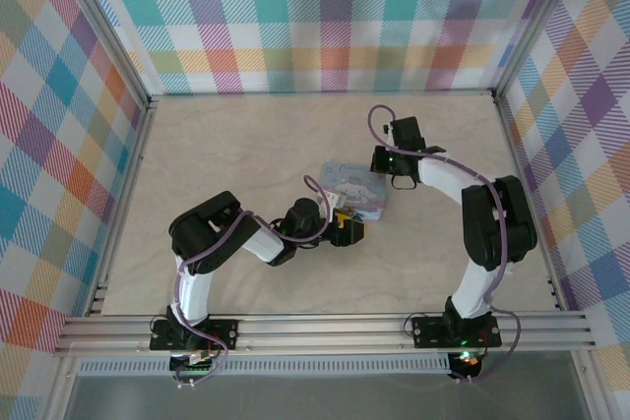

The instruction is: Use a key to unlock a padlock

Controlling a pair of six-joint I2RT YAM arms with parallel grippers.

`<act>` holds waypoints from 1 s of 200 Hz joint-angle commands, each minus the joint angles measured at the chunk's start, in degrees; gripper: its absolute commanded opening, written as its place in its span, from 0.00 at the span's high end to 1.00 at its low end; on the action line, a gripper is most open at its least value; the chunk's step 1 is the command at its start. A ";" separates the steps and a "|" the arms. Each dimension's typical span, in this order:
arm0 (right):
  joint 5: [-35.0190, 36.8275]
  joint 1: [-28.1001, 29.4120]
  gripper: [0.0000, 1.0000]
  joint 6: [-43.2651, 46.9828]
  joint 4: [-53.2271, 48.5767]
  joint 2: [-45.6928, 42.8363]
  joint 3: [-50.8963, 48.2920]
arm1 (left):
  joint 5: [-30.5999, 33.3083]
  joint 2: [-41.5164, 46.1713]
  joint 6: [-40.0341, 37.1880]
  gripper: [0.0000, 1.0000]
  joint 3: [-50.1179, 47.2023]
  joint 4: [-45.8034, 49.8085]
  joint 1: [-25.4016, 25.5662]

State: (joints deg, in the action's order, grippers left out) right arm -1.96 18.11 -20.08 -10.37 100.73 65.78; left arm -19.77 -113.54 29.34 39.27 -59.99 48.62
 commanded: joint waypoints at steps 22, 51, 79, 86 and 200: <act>1.89 0.00 1.00 1.14 -4.39 -6.10 1.54 | 1.34 -0.47 0.76 0.30 -2.16 -3.29 1.03; 4.89 -0.49 1.00 0.69 -7.13 -9.75 1.20 | 0.97 -0.50 0.75 0.29 -1.79 -3.23 0.99; 8.36 -1.29 1.00 -0.90 -10.98 -12.72 -1.73 | 1.00 -0.72 0.89 0.28 -1.76 -3.55 1.01; 8.95 -1.32 1.00 -1.22 -10.94 -13.54 -3.41 | 0.96 -0.80 1.06 0.28 -1.68 -3.71 1.02; 0.88 2.32 1.00 -6.53 -4.84 -13.97 -15.77 | 0.25 -3.39 2.93 0.25 0.42 -4.17 1.15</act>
State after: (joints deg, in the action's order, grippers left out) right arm 1.91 19.09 -24.86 -17.78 86.59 51.22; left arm -19.46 -114.98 31.20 38.92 -64.31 48.73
